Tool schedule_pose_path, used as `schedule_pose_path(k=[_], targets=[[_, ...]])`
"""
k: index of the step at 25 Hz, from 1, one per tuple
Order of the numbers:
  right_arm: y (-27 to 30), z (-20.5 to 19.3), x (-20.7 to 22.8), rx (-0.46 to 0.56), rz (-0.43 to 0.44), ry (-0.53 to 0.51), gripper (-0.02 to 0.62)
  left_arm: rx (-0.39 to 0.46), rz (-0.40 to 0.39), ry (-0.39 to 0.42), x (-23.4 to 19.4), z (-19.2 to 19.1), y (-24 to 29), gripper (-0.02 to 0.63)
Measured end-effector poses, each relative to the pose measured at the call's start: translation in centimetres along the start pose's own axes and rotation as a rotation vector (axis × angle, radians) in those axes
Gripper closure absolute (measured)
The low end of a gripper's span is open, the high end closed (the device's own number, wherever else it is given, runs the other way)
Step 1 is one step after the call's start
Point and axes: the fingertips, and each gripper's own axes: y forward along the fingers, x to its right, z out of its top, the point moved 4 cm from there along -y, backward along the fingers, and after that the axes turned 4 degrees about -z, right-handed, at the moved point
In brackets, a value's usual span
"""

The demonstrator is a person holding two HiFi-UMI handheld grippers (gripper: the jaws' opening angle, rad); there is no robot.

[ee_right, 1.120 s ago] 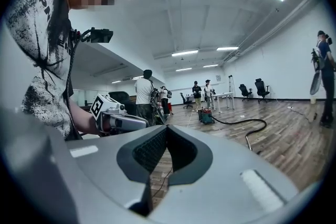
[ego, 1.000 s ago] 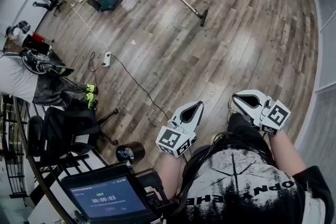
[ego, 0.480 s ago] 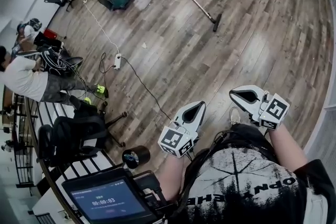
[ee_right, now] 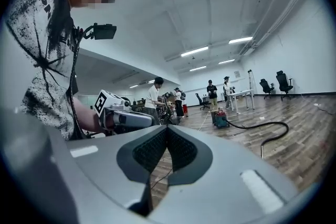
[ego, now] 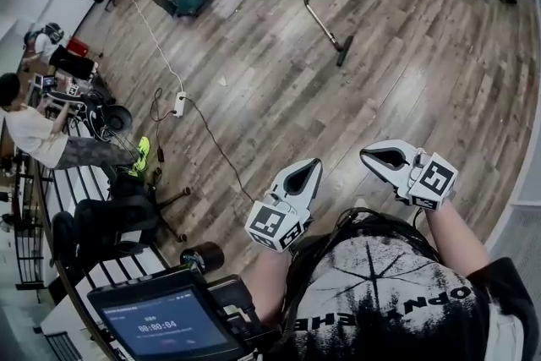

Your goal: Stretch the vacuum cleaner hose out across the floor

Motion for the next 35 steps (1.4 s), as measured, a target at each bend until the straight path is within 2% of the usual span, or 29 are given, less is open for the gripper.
schedule_pose_path(k=[8,12,17,24,31,35], targets=[[0.9,0.3,5.7,-0.007,0.019,-0.004,0.591,0.014,0.066,0.004,-2.7,1.4,3.7,0.606],[1.4,0.3,7.6,-0.01,0.013,0.008,0.591,0.014,0.063,0.017,-3.8,2.0,5.1,0.606],[4.0,0.3,9.6,-0.022,0.004,0.009,0.591,0.021,0.04,-0.008,-6.8,2.0,6.2,0.606],[11.3,1.7,14.6,-0.041,-0.066,-0.006,0.591,0.022,0.002,-0.025,-16.1,3.3,6.8,0.606],[20.5,6.2,19.3,-0.039,-0.114,-0.039,0.591,0.021,-0.091,0.005,-26.1,7.8,7.9,0.606],[26.0,7.7,21.1,-0.044,-0.122,-0.057,0.591,0.005,-0.126,-0.005,-31.8,9.0,8.3,0.606]])
